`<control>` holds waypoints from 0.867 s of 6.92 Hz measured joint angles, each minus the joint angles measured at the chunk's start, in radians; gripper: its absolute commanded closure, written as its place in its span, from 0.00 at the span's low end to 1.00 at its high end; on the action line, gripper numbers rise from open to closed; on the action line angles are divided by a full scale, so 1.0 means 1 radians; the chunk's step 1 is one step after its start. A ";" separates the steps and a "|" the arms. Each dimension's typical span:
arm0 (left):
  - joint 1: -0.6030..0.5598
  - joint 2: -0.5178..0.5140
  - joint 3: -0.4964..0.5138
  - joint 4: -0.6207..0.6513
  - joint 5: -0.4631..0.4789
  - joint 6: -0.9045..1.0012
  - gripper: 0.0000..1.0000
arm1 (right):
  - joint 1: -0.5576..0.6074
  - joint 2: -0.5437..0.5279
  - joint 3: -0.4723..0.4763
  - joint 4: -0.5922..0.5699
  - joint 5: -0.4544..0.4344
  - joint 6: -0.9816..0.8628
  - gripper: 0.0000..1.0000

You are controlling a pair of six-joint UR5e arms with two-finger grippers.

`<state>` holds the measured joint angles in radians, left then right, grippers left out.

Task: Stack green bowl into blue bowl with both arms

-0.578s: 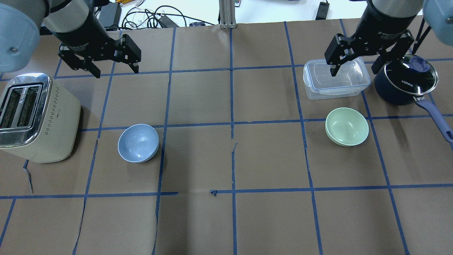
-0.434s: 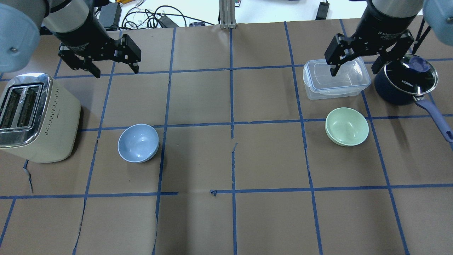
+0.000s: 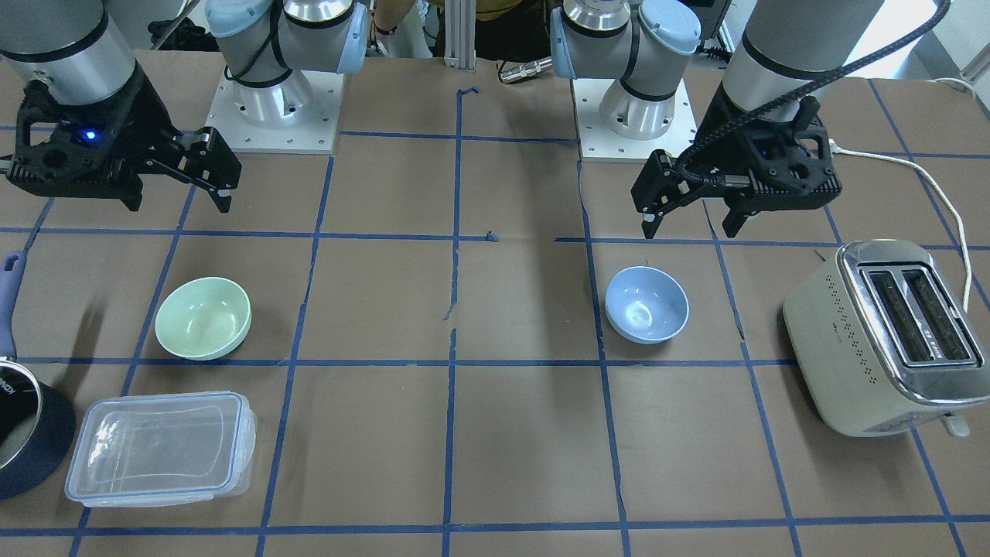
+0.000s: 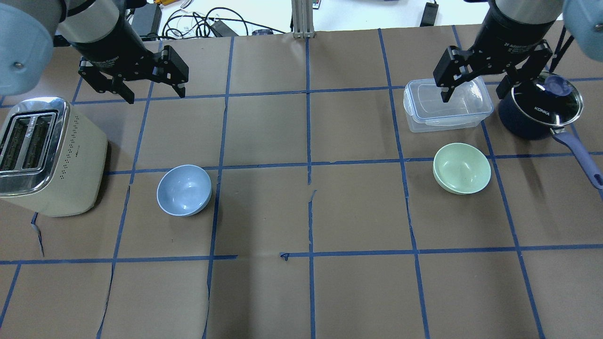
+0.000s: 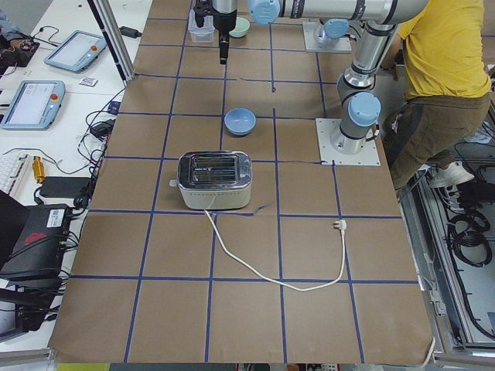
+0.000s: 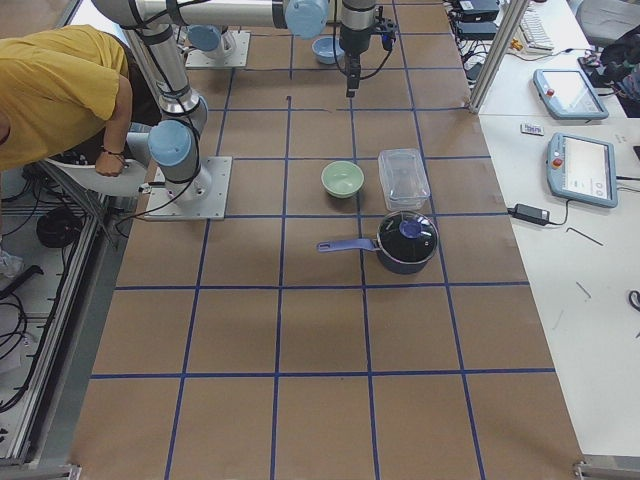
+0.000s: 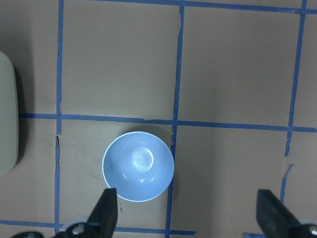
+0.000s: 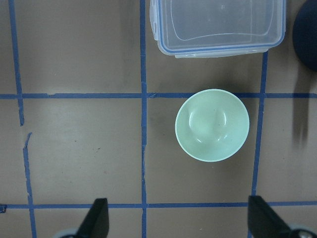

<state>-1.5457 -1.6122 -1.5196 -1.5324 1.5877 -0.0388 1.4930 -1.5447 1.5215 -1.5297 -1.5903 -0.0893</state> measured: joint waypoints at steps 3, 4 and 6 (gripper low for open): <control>-0.002 0.002 -0.001 -0.009 0.000 -0.001 0.00 | 0.000 0.000 0.000 0.000 0.005 -0.003 0.00; -0.003 0.003 -0.002 -0.010 0.001 -0.001 0.00 | 0.000 0.000 0.000 0.000 0.009 -0.003 0.00; -0.006 0.004 -0.002 -0.011 0.001 -0.001 0.00 | 0.000 0.000 0.000 0.001 0.009 0.002 0.00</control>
<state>-1.5514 -1.6077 -1.5215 -1.5431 1.5882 -0.0399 1.4926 -1.5447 1.5217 -1.5290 -1.5813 -0.0871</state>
